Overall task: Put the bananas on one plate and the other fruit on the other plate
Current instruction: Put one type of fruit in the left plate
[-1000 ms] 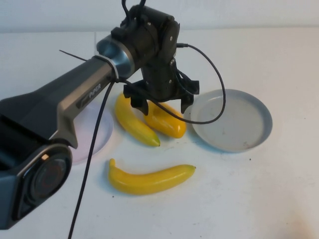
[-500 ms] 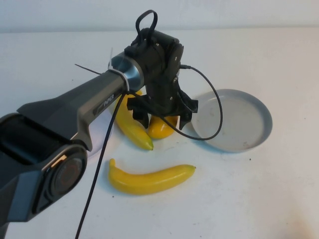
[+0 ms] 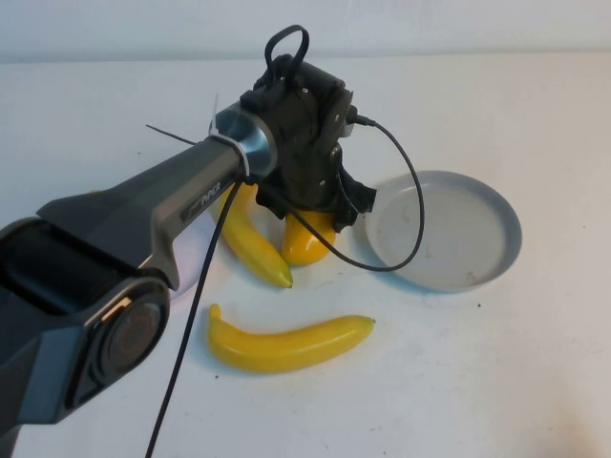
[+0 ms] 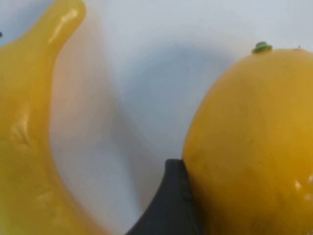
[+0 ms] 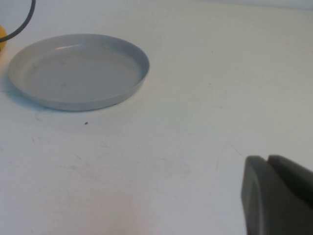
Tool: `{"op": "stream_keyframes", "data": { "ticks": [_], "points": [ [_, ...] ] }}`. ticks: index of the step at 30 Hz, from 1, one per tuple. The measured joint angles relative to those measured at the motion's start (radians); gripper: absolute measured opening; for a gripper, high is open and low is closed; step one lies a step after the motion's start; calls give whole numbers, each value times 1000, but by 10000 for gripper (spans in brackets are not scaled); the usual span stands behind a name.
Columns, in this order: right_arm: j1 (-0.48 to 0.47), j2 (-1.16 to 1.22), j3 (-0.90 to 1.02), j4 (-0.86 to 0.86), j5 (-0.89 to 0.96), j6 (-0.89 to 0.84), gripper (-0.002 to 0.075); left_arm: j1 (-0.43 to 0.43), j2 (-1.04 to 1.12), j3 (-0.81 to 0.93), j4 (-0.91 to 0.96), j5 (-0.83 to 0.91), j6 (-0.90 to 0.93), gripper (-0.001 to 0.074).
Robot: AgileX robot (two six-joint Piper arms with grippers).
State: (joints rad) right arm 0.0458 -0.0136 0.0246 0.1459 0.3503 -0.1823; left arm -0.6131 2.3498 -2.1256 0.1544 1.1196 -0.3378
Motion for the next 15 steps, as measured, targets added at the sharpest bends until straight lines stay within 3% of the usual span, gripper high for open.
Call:
{"op": "stream_keyframes", "data": {
  "ticks": [7, 15],
  "points": [
    [0, 0, 0, 0, 0, 0, -16, 0, 0, -13, -7, 26, 79, 557],
    [0, 0, 0, 0, 0, 0, -15, -56, -31, -172, 11, 105, 211, 557]
  ]
}}
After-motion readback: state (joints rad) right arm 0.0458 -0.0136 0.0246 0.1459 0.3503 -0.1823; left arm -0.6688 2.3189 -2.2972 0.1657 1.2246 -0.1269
